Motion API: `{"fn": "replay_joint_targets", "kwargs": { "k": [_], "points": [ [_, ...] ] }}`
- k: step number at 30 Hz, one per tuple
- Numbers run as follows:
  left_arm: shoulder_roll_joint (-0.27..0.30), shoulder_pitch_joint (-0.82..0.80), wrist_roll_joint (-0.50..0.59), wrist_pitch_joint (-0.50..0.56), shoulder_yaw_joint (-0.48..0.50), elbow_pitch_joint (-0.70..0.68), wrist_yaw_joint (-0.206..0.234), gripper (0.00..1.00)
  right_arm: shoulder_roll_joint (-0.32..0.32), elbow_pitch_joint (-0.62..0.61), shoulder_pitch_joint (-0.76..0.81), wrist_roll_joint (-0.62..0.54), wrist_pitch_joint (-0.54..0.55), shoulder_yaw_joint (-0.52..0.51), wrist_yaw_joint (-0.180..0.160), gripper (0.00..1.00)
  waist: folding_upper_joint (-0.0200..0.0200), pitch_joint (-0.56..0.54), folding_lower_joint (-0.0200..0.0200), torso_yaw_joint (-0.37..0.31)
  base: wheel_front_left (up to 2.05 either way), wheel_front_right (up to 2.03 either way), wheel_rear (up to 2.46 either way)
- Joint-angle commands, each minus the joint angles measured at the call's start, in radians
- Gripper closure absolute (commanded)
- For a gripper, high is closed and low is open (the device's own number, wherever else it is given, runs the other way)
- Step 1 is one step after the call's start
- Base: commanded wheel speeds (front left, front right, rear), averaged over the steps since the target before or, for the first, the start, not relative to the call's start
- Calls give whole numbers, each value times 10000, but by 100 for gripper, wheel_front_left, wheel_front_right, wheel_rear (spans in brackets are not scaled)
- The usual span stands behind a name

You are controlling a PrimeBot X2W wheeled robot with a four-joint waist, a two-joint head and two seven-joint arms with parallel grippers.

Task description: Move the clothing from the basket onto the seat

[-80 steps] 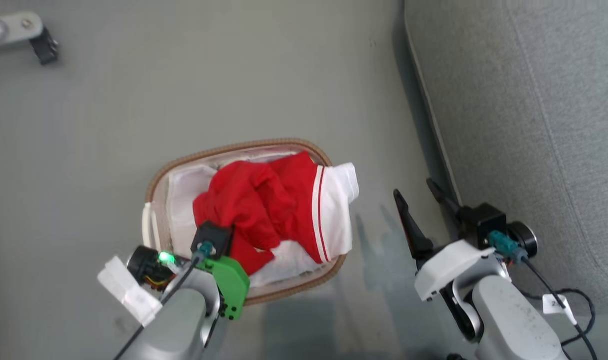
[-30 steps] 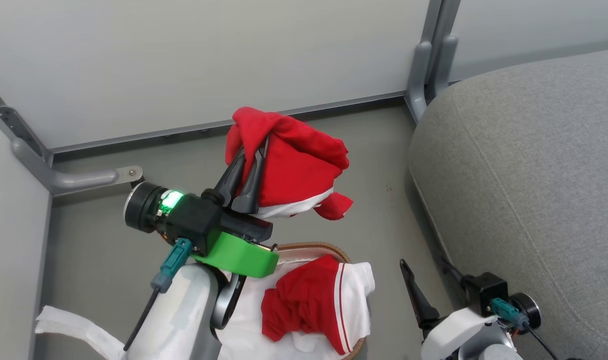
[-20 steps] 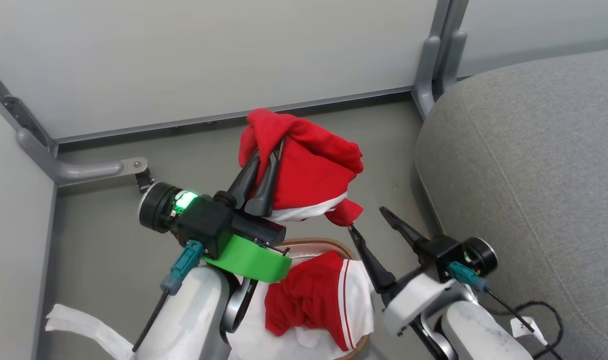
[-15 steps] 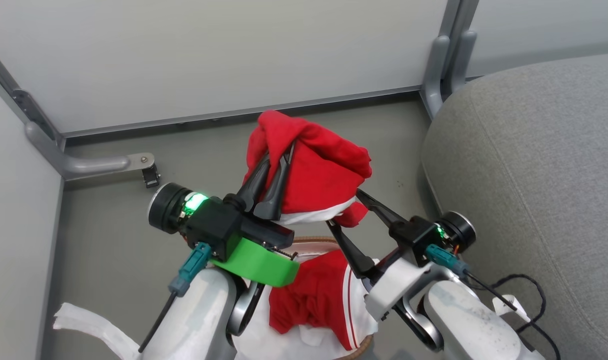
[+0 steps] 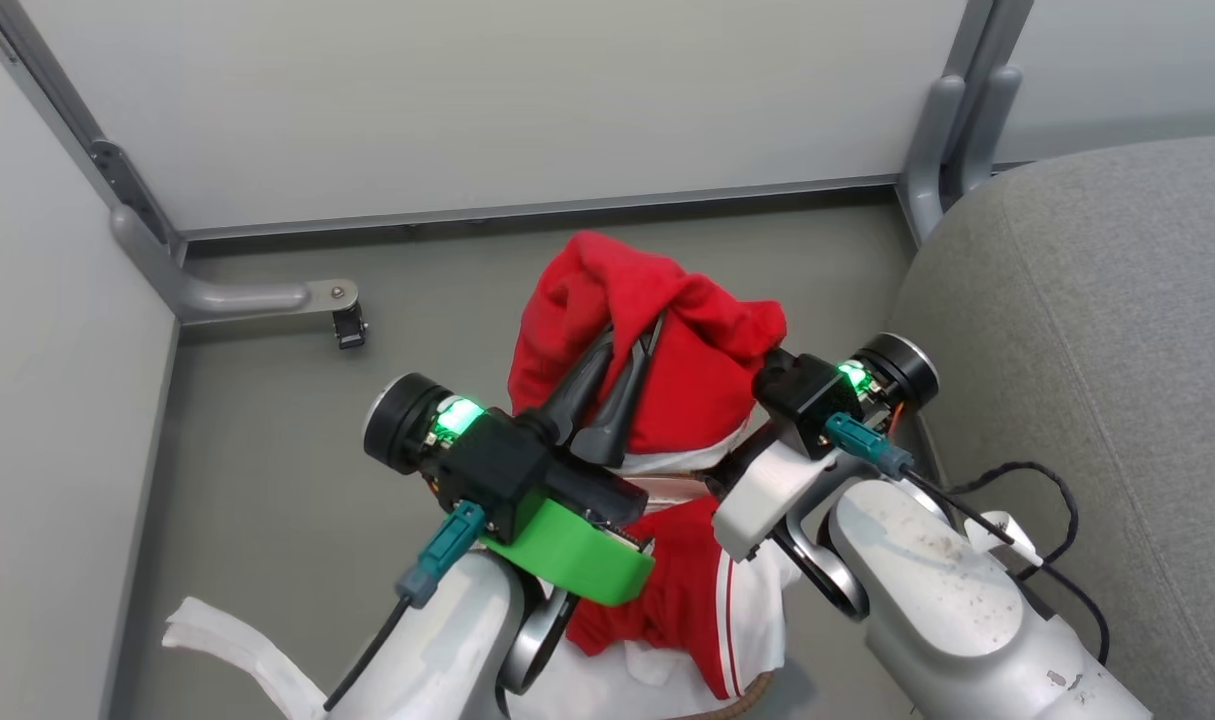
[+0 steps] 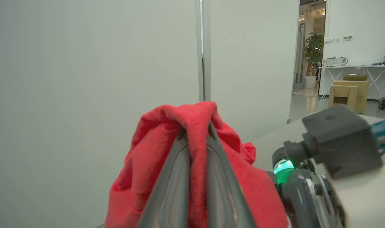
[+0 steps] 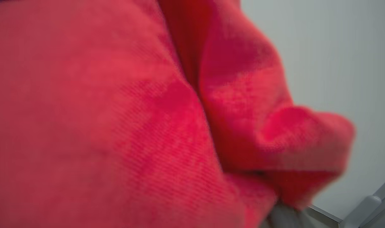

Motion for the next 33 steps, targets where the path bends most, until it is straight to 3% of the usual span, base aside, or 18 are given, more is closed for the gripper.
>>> {"fn": "replay_joint_targets", "kwargs": {
  "k": [1,5,6,7,8,17,18,19,20,25,33],
  "points": [
    [21,-177,-114,-9,-113,-10,-35,100,59,102,-156,-65,-22,24,-5,0,0,21,0,104,0,0,0],
    [21,-200,-226,-9,-407,20,-26,100,118,296,-322,-86,-22,-31,-5,0,0,27,0,225,0,0,0],
    [21,-201,-229,-9,-453,29,-25,100,129,358,-320,-40,-22,-1,-3,5,0,28,0,247,0,0,0],
    [21,-196,-232,-9,-501,42,-19,100,141,415,-342,10,-20,30,-5,72,0,26,0,274,0,0,0],
    [21,-187,-256,-9,-528,56,-16,100,147,407,-367,50,-22,30,-5,100,0,23,0,293,0,0,0],
    [20,-8,-148,-9,-421,308,86,100,178,230,36,236,-22,-204,-5,100,0,11,0,201,0,0,0],
    [20,19,-143,-9,-386,325,128,85,177,196,52,241,-22,-264,-5,100,0,24,0,161,0,0,0],
    [22,76,-175,-8,-360,424,147,53,179,149,77,238,-22,-370,-5,100,0,48,0,100,0,0,0],
    [20,43,-127,-9,-297,402,189,0,176,114,142,254,-22,-472,-5,100,0,84,0,30,0,0,0],
    [22,2,57,-6,-143,664,239,0,133,-13,385,217,-22,-897,-5,100,0,307,0,-449,0,0,0],
    [26,-95,455,-6,213,1054,143,0,-94,-318,775,286,-22,-1613,-6,100,0,845,0,-1802,0,0,0]
  ]
}}
